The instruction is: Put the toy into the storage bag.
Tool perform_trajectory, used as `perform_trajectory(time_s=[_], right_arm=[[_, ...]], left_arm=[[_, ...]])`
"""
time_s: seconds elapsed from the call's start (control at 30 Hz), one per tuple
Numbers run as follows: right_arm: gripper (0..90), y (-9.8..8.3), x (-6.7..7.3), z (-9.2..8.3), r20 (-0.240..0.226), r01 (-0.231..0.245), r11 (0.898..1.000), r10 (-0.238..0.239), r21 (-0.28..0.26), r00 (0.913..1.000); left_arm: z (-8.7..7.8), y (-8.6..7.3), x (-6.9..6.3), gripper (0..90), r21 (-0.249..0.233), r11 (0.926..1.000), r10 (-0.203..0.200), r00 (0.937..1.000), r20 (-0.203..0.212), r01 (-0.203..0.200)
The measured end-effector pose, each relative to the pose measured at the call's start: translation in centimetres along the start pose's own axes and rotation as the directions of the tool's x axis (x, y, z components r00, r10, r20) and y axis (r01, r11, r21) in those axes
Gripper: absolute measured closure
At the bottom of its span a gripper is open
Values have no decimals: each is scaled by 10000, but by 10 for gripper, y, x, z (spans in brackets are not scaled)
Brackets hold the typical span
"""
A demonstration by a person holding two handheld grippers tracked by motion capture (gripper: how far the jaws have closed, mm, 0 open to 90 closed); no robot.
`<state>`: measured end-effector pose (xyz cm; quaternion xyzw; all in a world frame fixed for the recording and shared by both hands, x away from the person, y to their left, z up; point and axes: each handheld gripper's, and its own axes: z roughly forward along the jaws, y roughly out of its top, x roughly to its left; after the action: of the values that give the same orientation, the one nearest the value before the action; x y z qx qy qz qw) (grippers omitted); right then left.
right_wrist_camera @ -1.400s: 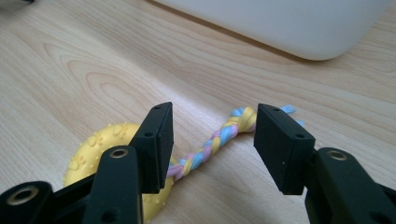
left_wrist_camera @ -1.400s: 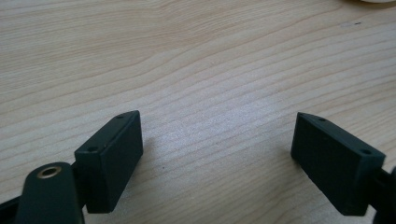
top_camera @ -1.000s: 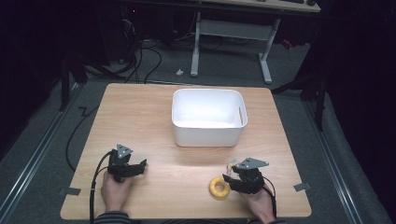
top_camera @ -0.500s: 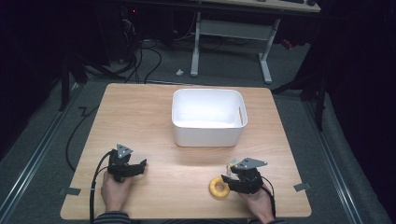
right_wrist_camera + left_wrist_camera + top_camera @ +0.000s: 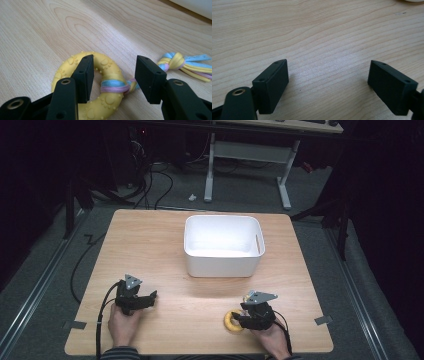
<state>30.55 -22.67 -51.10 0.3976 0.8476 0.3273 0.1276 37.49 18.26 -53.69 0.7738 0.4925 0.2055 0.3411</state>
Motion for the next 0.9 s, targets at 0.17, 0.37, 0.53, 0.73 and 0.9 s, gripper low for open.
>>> perform_trajectory(time_s=[0.17,0.37,0.53,0.73,0.9], right_arm=[[546,-1,-1,0,-169,70,10000,-69,66,9998],[573,-2,-1,1,-324,84,9998,-78,160,9994],[648,-2,-1,1,-582,309,9989,-288,359,9979],[675,-2,1,0,-542,498,9975,-471,499,9974],[679,-1,0,0,-553,574,9970,-546,517,9970]], left_arm=[[0,0,0,172,-11,10000,-12,10000,-6,12],[0,0,0,172,-11,10000,-12,10000,-8,12],[0,0,0,172,-11,10000,-11,10000,-7,11],[0,0,0,172,-11,10000,-11,10000,-8,11],[0,0,0,172,-12,10000,-10,10000,-8,10]])
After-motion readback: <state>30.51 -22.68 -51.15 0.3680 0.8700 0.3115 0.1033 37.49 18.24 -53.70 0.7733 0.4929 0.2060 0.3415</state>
